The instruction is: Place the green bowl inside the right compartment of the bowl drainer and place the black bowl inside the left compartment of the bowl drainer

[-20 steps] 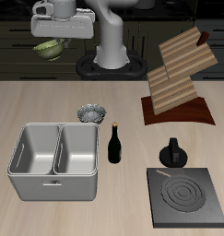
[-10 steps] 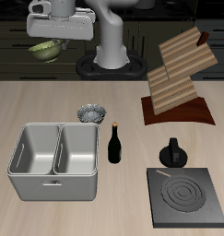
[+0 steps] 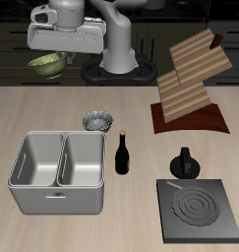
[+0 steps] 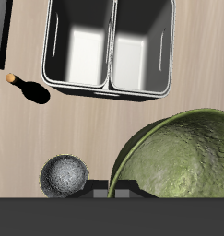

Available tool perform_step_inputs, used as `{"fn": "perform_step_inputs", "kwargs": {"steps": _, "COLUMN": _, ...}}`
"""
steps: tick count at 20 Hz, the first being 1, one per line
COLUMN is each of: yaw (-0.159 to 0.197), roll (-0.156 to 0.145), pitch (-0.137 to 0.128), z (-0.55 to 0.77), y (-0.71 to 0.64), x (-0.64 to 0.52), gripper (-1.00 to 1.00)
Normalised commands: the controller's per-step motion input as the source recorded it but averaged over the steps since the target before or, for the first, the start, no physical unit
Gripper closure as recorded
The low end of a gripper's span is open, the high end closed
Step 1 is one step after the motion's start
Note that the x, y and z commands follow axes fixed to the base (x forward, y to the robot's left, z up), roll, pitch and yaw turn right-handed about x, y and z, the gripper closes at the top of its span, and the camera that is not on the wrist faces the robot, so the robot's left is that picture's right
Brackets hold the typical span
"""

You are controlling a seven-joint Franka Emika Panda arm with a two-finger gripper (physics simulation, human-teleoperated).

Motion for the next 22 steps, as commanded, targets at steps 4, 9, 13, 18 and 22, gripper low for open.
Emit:
{"fn": "perform_step_inputs", "kwargs": {"steps": 4, "yaw": -0.057, "roll": -0.018, "pitch": 0.001, "z": 0.09, "y": -0.18, "x": 0.38, "gripper": 1.00}}
{"fn": "perform_step_inputs", "kwargs": {"steps": 9, "yaw": -0.037, "roll": -0.058, "pitch": 0.009, "z": 0.05, "y": -0.27, "x": 0.44, "gripper": 1.00}}
{"fn": "perform_step_inputs", "kwargs": {"steps": 13, "yaw": -0.013, "roll": 0.003, "pitch": 0.017, "z": 0.02, "y": -0.16, "x": 0.37, "gripper": 1.00}}
{"fn": "perform_step_inputs", "kwargs": {"steps": 18, "yaw": -0.027, "roll": -0.009, "pitch": -0.001, "z": 0.03, "y": -0.03, "x": 0.33, "gripper": 1.00}}
{"fn": "perform_step_inputs", "kwargs": {"steps": 22, "yaw": 0.007, "roll": 0.029, "pitch": -0.009, "z": 0.07, "y": 0.16, "x": 0.26, "gripper": 1.00}}
